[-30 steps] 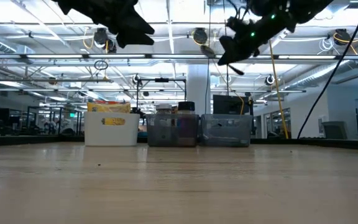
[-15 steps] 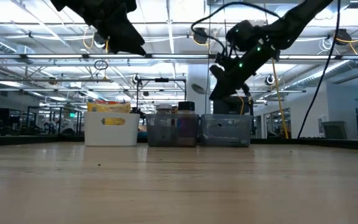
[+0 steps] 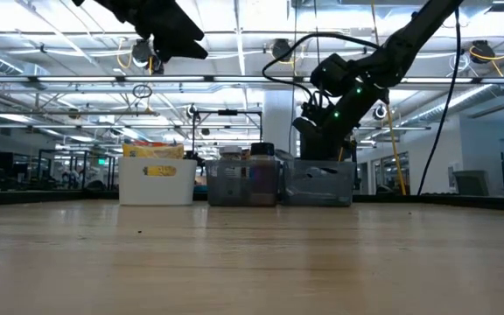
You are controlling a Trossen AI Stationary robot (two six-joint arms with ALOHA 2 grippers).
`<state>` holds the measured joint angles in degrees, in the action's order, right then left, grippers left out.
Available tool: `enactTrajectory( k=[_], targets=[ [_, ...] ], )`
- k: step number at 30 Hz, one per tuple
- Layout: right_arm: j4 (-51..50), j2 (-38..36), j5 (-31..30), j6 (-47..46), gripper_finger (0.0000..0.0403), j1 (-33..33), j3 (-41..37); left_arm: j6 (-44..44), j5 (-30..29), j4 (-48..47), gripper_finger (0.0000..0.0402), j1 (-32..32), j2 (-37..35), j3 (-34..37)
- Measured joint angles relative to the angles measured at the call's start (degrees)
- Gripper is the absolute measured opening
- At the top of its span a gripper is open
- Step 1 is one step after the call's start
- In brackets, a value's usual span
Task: Pick & Place Food Item
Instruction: Put the black spoon into the right black bin
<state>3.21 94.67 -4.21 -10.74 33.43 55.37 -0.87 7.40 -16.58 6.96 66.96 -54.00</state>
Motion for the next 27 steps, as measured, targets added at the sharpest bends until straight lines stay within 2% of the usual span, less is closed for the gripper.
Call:
enactTrajectory(
  k=[9,27],
  targets=[
    [-3.82,0.41,1.57,-2.10,0.0002,0.00,-0.02,-0.13,-1.41,0.60,0.0239,0.02,-0.02,0.00],
    [0.04,6.35,4.04,-3.35,0.0002,-0.07,0.02,-0.04,-2.97,0.04,0.0239,0.00,-0.02,0.00]
  ],
)
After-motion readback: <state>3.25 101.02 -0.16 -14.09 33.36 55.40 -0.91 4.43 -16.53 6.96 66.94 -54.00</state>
